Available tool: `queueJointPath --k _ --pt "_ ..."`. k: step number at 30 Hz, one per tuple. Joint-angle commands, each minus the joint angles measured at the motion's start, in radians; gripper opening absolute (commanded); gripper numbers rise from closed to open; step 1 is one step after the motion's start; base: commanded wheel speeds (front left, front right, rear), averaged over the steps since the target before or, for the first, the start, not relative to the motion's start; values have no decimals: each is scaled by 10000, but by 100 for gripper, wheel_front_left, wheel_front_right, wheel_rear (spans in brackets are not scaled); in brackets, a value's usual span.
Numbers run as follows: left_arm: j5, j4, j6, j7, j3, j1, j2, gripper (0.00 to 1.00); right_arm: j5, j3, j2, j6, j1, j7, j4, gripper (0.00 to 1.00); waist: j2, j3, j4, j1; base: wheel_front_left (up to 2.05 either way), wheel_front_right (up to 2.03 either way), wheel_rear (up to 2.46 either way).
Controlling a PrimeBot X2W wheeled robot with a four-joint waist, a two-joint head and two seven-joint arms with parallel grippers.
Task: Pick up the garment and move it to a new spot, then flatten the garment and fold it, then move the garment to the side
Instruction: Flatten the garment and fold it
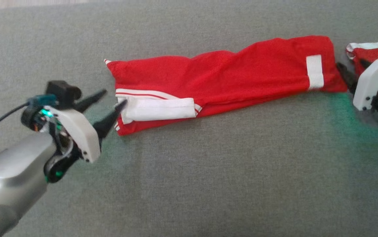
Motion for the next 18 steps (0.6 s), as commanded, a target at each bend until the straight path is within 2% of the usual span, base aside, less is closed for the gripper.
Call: queueJointPath --k 1,6,8,11,13,17,18 --pt "123 31 176 -489 710 -479 294 100 175 -140 -40 -9 -268 -325 -132 100 -1 -150 -85 -1 0 0 0" --pt "133 349 844 -2541 1675 -469 21 100 761 -826 345 -9 -398 -1907 -479 100 -1 -647 -263 -1 0 0 0" --pt "74 316 1127 -3050 2161 -327 -96 100 869 -1026 569 -9 -365 -2710 -744 100 -1 -870 -346 -1 0 0 0" --pt "375 -5 1641 -3281 3136 50 -265 100 895 -1338 964 -9 -185 -3984 -1016 100 -1 -1211 -453 -1 0 0 0" --pt "1215 -554 2086 -3291 4136 516 -397 100 783 -1642 1252 -9 -9 -4494 -1097 100 -1 -1429 -516 -1 0 0 0" --pt "2675 -1736 2688 -3296 6110 2315 -1054 100 -135 -2698 1781 -9 630 -4707 -1576 100 -1 -1774 -612 -1 0 0 0" --pt "2675 -1736 2688 -3296 6110 2315 -1054 100 -135 -2698 1781 -9 630 -4707 -1576 100 -1 -1774 -612 -1 0 0 0"
